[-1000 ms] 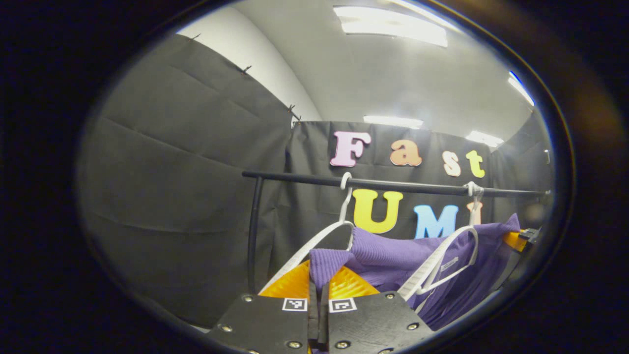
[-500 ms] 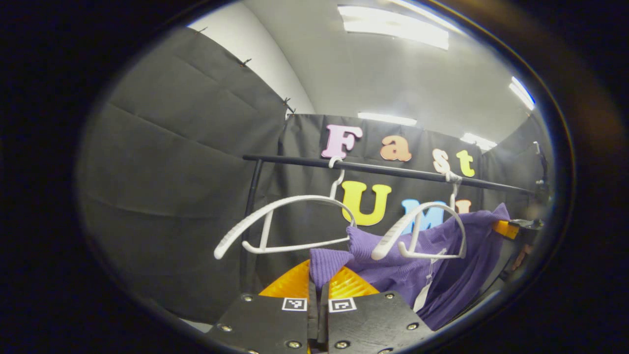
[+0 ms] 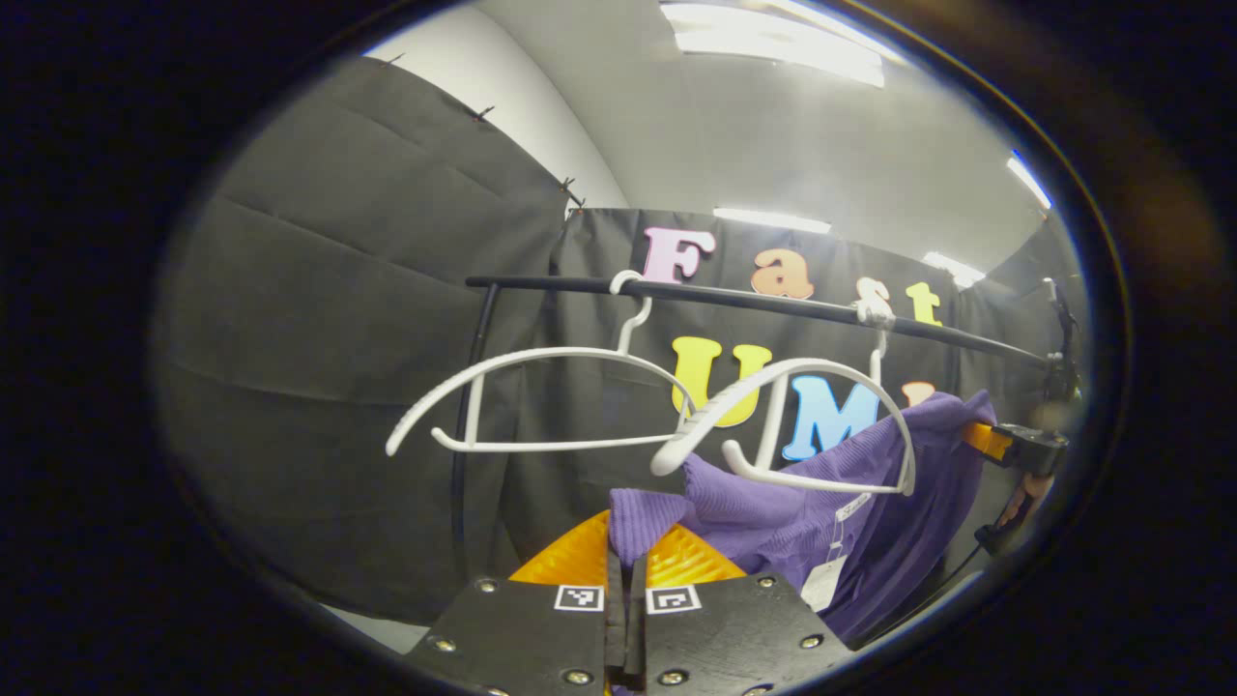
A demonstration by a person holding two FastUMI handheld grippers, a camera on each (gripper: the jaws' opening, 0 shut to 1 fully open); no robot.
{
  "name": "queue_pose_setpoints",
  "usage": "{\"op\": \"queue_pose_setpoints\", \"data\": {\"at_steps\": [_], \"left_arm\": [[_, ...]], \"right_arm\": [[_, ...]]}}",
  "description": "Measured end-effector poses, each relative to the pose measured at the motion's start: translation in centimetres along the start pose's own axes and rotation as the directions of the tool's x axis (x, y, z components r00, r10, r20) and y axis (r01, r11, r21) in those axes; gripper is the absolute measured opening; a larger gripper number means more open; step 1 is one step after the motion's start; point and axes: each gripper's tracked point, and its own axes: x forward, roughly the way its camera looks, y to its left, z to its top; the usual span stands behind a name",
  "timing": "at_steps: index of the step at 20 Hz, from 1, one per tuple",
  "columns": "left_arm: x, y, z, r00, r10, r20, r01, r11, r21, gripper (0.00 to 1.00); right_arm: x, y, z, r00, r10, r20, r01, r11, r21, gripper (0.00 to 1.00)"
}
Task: Grasp the clothes on the hanger with both hands and then place them into the laundry hamper below.
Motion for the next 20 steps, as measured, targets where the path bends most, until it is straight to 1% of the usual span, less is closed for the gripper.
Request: {"op": "queue_pose_setpoints", "data": {"at_steps": [3, 4, 6, 7, 8, 9, 10, 11, 12, 13, 17, 20], "left_arm": [[0.3, -2.0, -0.4, 1.000, -0.009, -0.006, 0.009, 1.000, 0.018, 0.01], [0.4, -2.7, -0.6, 1.000, -0.009, -0.011, 0.009, 1.000, 0.025, 0.05], [0.9, -4.0, -1.2, 1.000, -0.012, -0.023, 0.013, 0.999, 0.031, 0.05], [1.0, -4.7, -1.5, 1.000, -0.013, -0.029, 0.014, 0.999, 0.035, 0.01], [0.9, -5.6, -1.9, 0.999, -0.013, -0.036, 0.014, 0.999, 0.039, 0.05], [1.0, -6.3, -2.2, 0.999, -0.012, -0.044, 0.014, 0.999, 0.045, 0.01], [1.0, -7.1, -2.6, 0.999, -0.010, -0.051, 0.012, 0.999, 0.049, 0.05], [1.0, -7.7, -2.9, 0.998, -0.004, -0.057, 0.007, 0.999, 0.054, 0.01], [0.9, -8.2, -3.3, 0.998, 0.000, -0.062, 0.004, 0.998, 0.058, 0.05], [0.5, -8.6, -3.7, 0.998, 0.004, -0.066, 0.000, 0.998, 0.061, 0.01], [-0.7, -10.1, -4.7, 0.997, 0.029, -0.069, -0.024, 0.997, 0.075, 0.01], [-1.5, -11.6, -5.0, 0.996, 0.054, -0.072, -0.048, 0.995, 0.083, 0.01]], "right_arm": [[1.7, -2.3, -1.7, 1.000, -0.018, -0.025, 0.018, 1.000, 0.018, 0.00], [2.0, -3.0, -2.2, 0.999, -0.022, -0.033, 0.022, 1.000, 0.022, 0.00], [2.2, -4.1, -3.2, 0.998, -0.025, -0.050, 0.026, 0.999, 0.024, 0.00], [2.4, -4.7, -3.7, 0.998, -0.023, -0.055, 0.024, 0.999, 0.021, 0.00], [2.6, -5.3, -4.2, 0.998, -0.021, -0.059, 0.022, 1.000, 0.016, 0.00], [2.8, -6.0, -4.6, 0.998, -0.021, -0.063, 0.022, 1.000, 0.010, 0.00], [3.0, -6.6, -5.1, 0.997, -0.021, -0.070, 0.022, 1.000, 0.008, 0.00], [3.0, -7.2, -5.6, 0.997, -0.017, -0.079, 0.018, 1.000, 0.012, 0.00], [3.0, -7.8, -6.1, 0.996, -0.013, -0.089, 0.014, 1.000, 0.017, 0.00], [2.8, -8.3, -6.5, 0.995, -0.004, -0.096, 0.006, 1.000, 0.021, 0.00], [2.0, -8.9, -8.0, 0.990, 0.065, -0.123, -0.061, 0.997, 0.037, 0.00], [0.2, -8.8, -8.3, 0.982, 0.126, -0.141, -0.119, 0.991, 0.061, 0.00]]}}
